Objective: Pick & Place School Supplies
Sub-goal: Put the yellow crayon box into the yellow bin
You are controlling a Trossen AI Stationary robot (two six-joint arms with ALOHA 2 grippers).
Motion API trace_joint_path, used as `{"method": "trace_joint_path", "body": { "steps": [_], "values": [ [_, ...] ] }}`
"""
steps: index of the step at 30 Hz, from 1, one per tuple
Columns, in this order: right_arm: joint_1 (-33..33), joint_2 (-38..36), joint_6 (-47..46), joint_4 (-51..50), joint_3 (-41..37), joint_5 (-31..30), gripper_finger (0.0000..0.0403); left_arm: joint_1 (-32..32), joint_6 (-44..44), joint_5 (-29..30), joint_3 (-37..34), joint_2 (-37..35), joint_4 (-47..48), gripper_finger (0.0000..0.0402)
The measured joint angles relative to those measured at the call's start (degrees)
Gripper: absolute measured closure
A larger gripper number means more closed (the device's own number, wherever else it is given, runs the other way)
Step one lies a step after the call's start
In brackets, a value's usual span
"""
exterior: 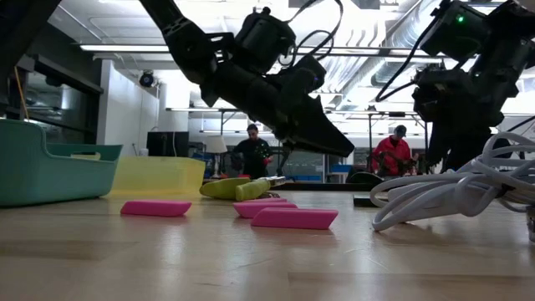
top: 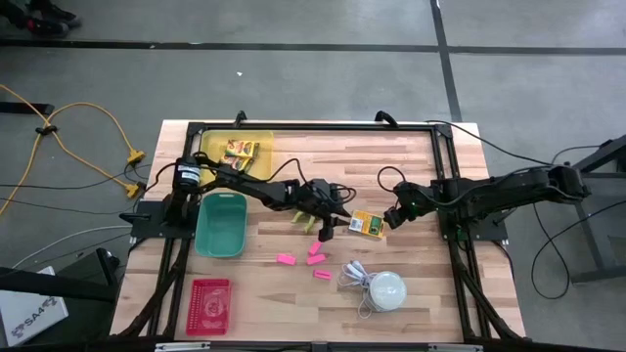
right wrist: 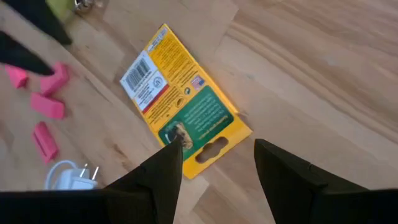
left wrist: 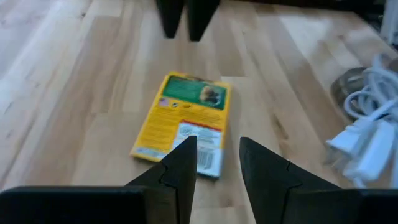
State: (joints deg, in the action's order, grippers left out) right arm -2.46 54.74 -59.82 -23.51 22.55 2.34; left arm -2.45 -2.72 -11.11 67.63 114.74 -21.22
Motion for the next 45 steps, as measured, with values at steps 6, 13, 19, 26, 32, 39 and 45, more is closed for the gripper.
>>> {"method": "trace_joint_path", "body": {
  "steps": [6,13,19,26,32,39,45],
  "values": [
    [0.02,1.25,1.78,-0.01,0.00,-0.88,0.0213,2.96,1.41,4.59,0.10,0.33,0.47,0.0285],
    [0.02,3.07,3.05,1.12,0.00,-0.77,0.0213,4.51,-0.08,9.80,0.18,0.70,3.94,0.0285],
    [0.92,3.39,1.27,0.61,0.00,-0.48,0.0213,4.25,-0.16,10.53,0.22,2.54,4.46,0.0285],
    [2.69,3.39,-1.65,0.12,-0.02,-0.77,0.0213,3.17,0.71,11.29,0.56,2.51,3.69,0.0285],
    [3.91,3.37,-3.42,0.13,-0.02,-1.78,0.0213,2.22,0.22,10.39,0.60,2.51,3.99,0.0285],
    [4.89,3.34,-4.99,0.20,-0.02,-2.39,0.0213,1.76,-1.71,6.25,0.71,4.34,4.23,0.0285],
    [5.67,3.34,-6.18,0.32,-0.07,-2.43,0.0213,1.74,-2.17,4.96,0.70,4.35,4.55,0.0285]
  ]
}}
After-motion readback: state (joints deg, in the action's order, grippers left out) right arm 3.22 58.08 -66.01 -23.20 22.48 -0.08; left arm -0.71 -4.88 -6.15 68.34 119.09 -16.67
